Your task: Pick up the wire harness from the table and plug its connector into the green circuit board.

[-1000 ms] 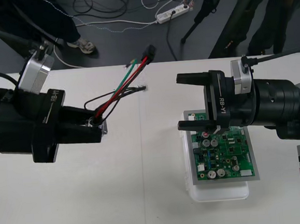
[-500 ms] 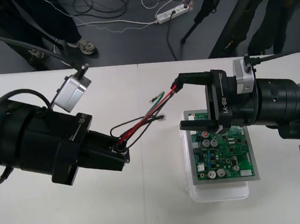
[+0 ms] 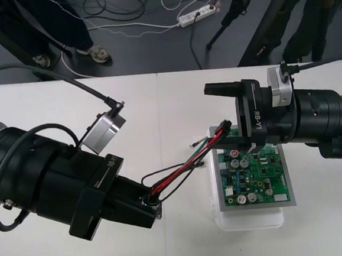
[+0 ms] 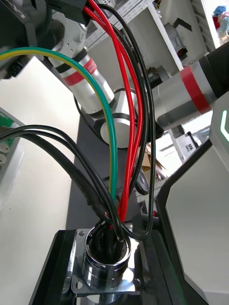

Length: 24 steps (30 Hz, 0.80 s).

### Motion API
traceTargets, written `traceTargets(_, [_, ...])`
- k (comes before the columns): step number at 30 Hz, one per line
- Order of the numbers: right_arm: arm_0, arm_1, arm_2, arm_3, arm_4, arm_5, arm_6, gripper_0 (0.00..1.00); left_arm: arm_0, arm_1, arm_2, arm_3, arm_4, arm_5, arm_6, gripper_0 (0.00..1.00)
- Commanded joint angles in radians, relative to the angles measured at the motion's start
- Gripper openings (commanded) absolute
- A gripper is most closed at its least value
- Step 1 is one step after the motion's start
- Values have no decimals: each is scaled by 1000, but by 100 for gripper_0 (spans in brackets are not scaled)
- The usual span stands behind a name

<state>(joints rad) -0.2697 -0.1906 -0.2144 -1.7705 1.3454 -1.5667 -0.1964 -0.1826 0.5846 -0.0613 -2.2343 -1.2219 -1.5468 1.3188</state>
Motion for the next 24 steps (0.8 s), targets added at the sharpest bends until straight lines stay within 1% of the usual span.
traceTargets(1, [-17,-39,-17,-9,-25,-4,17,100,23,8,-48,-35,21,-24,-69,0])
traceTargets(7, [-17,-56,-16,-1,-35,-4,15,100,29,1,-81,-16,21,-24,-66,0])
traceTargets(12, [-17,-85,6,82,-103,-4,31,100,18,-20,-117,56,27,-24,-92,0])
traceTargets(15, [-19,-105,10,91,-117,-4,37,100,12,-29,-127,87,25,-24,-104,0])
traceTargets(24, [-20,-141,-3,85,-147,-4,43,100,-3,-32,-143,94,22,-24,-104,0])
